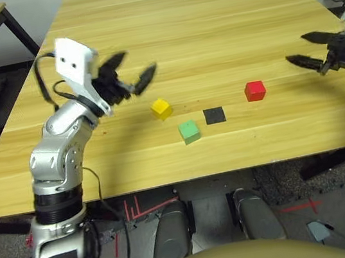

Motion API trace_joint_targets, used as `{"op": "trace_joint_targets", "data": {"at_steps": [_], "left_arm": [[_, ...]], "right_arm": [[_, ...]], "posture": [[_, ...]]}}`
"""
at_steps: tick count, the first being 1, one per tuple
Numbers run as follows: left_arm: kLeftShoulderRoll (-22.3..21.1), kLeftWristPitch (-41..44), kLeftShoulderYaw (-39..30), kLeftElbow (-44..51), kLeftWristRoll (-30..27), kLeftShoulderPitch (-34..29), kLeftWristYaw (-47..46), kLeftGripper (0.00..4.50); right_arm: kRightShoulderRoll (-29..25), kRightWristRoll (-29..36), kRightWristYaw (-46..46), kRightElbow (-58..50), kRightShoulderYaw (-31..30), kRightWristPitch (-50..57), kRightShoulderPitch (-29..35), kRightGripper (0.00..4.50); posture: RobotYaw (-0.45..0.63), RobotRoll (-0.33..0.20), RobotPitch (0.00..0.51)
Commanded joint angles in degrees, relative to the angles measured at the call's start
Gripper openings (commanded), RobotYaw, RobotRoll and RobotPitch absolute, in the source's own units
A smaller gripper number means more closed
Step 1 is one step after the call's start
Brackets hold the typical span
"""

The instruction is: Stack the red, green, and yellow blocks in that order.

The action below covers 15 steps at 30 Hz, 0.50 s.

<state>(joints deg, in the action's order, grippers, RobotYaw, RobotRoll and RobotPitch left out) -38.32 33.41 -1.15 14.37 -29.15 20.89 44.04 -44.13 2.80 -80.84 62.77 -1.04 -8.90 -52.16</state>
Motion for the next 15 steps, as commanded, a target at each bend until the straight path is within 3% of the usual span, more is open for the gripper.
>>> {"op": "trace_joint_targets", "data": {"at_steps": [1,6,15], "left_arm": [[-0.92,-0.22,3.57,-0.64,1.24,1.28,4.29,4.45],[-1.25,0.83,6.60,0.29,2.75,3.23,6.34,4.45],[-3.57,4.22,7.80,5.47,2.64,0.56,6.87,4.45]], "right_arm": [[1.03,-4.54,-1.92,3.49,-3.75,-2.67,-4.04,4.50],[4.00,-8.88,-2.33,7.41,-7.21,-5.06,-7.89,4.50],[7.72,-14.99,0.05,10.88,-11.09,-9.24,-10.58,4.50]], "posture": [[0.20,-0.146,0.037],[0.26,-0.150,0.038],[0.34,-0.151,0.044]]}}
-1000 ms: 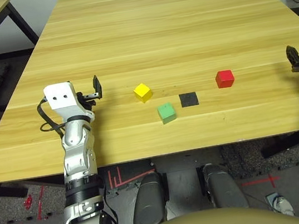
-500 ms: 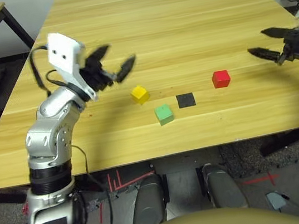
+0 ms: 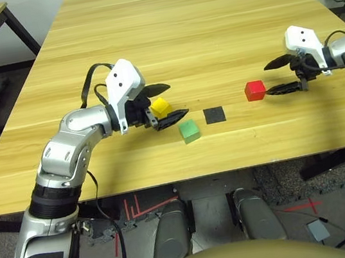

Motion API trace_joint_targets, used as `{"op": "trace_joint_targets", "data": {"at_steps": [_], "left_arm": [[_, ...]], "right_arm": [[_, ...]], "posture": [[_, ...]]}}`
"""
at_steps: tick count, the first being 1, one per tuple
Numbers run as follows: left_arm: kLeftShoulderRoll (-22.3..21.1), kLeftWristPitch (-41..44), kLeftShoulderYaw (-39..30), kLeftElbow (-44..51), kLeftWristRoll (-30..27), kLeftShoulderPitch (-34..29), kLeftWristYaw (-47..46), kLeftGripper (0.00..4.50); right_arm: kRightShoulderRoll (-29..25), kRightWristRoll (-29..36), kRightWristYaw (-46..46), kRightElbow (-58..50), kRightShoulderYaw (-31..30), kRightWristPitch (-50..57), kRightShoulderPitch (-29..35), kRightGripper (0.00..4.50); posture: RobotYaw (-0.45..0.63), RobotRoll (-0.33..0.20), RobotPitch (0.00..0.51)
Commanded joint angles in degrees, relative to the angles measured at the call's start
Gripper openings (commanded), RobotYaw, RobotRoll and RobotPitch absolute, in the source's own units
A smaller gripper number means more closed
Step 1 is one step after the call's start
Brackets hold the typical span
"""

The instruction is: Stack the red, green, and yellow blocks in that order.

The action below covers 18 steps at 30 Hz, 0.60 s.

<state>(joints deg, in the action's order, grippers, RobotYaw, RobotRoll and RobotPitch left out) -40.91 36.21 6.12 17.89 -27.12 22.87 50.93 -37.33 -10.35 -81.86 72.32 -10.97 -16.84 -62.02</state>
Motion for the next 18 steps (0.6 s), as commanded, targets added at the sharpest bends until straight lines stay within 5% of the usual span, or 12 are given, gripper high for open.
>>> {"op": "trace_joint_targets", "data": {"at_steps": [1,9,18], "left_arm": [[-1.15,1.70,0.31,2.43,0.64,-1.80,-0.31,4.45],[-1.24,4.53,-1.97,6.81,-0.29,-5.09,-3.61,4.45],[-1.62,7.28,-4.16,9.81,-1.33,-6.71,-5.76,4.50]], "right_arm": [[1.37,-2.21,1.56,1.57,-1.23,-1.41,-0.89,4.50],[4.64,-5.00,4.50,2.95,-2.51,-1.72,-1.64,4.50],[6.40,-7.69,7.58,3.47,-3.20,-1.69,-2.13,2.08]], "posture": [[0.35,-0.152,0.044],[0.41,-0.155,0.057],[0.44,-0.154,0.070]]}}
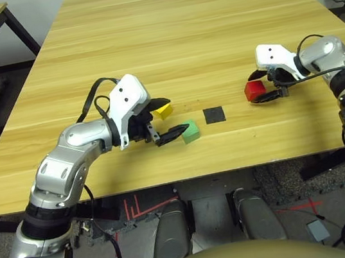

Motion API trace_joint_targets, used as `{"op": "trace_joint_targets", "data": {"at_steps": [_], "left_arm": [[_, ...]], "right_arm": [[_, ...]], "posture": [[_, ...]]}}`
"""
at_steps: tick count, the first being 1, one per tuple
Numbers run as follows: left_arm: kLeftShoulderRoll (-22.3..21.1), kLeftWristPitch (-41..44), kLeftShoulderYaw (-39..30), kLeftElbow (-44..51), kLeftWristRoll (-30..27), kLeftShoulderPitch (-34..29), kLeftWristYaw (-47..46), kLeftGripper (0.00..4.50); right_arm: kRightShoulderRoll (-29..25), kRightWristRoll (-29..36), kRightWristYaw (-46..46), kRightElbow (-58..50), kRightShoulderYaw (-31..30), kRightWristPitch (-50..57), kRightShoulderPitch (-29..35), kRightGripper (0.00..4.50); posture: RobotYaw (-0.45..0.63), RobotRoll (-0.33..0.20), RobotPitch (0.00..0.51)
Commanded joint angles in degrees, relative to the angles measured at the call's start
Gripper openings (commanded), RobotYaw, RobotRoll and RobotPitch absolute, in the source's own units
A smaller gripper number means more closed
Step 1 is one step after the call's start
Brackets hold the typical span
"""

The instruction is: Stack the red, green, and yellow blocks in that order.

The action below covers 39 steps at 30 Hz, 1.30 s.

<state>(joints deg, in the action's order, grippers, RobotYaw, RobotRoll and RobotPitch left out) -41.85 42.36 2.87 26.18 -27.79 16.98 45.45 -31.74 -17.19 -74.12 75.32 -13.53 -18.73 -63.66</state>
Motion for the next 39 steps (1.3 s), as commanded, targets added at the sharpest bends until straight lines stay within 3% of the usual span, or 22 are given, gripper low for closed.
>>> {"op": "trace_joint_targets", "data": {"at_steps": [1,7,15,28,39], "left_arm": [[-0.76,1.38,-1.12,1.62,-0.76,-0.85,-0.33,4.50],[-0.49,1.78,-0.85,0.78,-0.41,0.45,-0.37,4.50],[1.94,1.41,0.78,0.41,0.42,1.83,-1.79,4.50],[2.36,2.53,-0.27,2.79,-0.34,-0.54,-4.70,4.50],[2.28,2.41,-0.01,2.04,-0.19,-0.15,-4.48,4.50]], "right_arm": [[1.42,-0.28,-1.18,0.17,-0.23,0.68,-1.11,2.07],[6.91,1.84,-7.10,-4.60,0.13,6.57,-4.38,2.07],[12.67,2.60,-6.99,-14.81,-1.71,12.35,-1.03,2.07],[11.04,2.86,-8.34,-31.90,-7.24,21.08,6.34,2.07],[8.93,3.88,-9.31,-39.14,-8.74,24.85,10.90,2.07]], "posture": [[0.44,-0.156,0.071],[0.42,-0.172,0.073],[0.44,-0.189,0.079],[0.46,-0.207,0.088],[0.45,-0.203,0.098]]}}
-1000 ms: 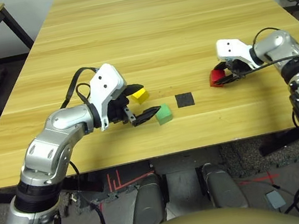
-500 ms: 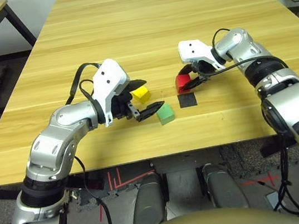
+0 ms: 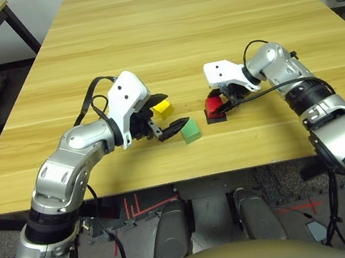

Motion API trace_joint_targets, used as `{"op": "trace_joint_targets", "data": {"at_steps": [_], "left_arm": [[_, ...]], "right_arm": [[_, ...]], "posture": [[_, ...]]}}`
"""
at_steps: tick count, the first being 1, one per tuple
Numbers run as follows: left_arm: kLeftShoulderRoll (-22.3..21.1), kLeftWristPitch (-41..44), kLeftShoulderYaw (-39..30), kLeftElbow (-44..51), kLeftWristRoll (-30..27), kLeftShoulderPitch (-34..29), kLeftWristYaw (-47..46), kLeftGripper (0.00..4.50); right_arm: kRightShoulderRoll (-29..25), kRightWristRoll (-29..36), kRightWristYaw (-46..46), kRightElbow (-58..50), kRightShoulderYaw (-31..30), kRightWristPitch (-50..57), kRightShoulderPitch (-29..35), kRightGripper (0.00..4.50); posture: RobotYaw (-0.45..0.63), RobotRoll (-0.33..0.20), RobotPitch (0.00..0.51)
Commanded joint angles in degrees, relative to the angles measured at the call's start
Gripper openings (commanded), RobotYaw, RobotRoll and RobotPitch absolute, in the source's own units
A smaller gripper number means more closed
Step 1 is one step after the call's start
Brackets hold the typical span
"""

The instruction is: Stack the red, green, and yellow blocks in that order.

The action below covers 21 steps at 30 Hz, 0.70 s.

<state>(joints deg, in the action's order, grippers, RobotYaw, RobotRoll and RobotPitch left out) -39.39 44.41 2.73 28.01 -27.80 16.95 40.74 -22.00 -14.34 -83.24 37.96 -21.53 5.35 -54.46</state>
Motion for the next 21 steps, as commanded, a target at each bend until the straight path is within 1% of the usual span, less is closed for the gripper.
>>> {"op": "trace_joint_targets", "data": {"at_steps": [1,3,5,6,7,10,13,15,16,21], "left_arm": [[-0.19,0.31,0.17,0.11,-0.17,-0.11,0.31,4.50],[-0.22,0.17,0.35,-0.18,-0.03,-0.07,0.51,4.50],[-0.49,0.36,0.74,-0.43,0.07,0.16,0.89,4.50],[-0.68,0.89,1.06,-0.34,-0.05,0.22,1.10,4.50],[-0.94,1.52,1.43,-0.13,-0.20,0.23,1.35,4.50],[-2.32,3.01,3.14,0.29,-0.14,0.32,2.77,4.50],[-3.20,3.12,4.82,-0.57,0.68,1.25,3.96,4.50],[-3.45,2.66,6.40,-1.76,1.75,2.43,4.60,4.50],[-3.58,2.25,7.22,-2.57,2.30,3.01,5.08,4.50],[-3.16,0.22,10.52,-6.31,4.82,5.02,7.09,4.50]], "right_arm": [[-1.00,1.04,-0.14,-2.21,-0.86,0.83,2.14,2.07],[-1.27,1.20,0.07,-2.78,-1.09,1.13,2.84,2.07],[-1.52,1.75,-0.10,-2.87,-1.22,0.87,3.31,2.81],[-1.58,2.46,-0.47,-2.88,-0.99,0.65,3.50,3.04],[-1.74,3.12,-0.84,-2.93,-0.72,0.48,3.60,3.47],[-2.62,6.76,-2.75,-2.04,2.00,0.49,2.71,4.45],[-4.38,10.53,-4.37,-1.10,5.06,0.87,0.58,4.45],[-7.28,11.72,-5.64,-0.63,6.46,1.04,-0.64,4.45],[-8.82,12.61,-6.49,-0.31,7.39,0.66,-1.00,4.45],[-16.16,15.66,-7.82,-2.41,10.98,3.13,0.58,4.45]], "posture": [[0.45,-0.203,0.098],[0.45,-0.203,0.098],[0.44,-0.196,0.100],[0.44,-0.196,0.100],[0.44,-0.196,0.100],[0.41,-0.179,0.095],[0.38,-0.169,0.092],[0.38,-0.167,0.090],[0.35,-0.161,0.086],[0.31,-0.149,0.083]]}}
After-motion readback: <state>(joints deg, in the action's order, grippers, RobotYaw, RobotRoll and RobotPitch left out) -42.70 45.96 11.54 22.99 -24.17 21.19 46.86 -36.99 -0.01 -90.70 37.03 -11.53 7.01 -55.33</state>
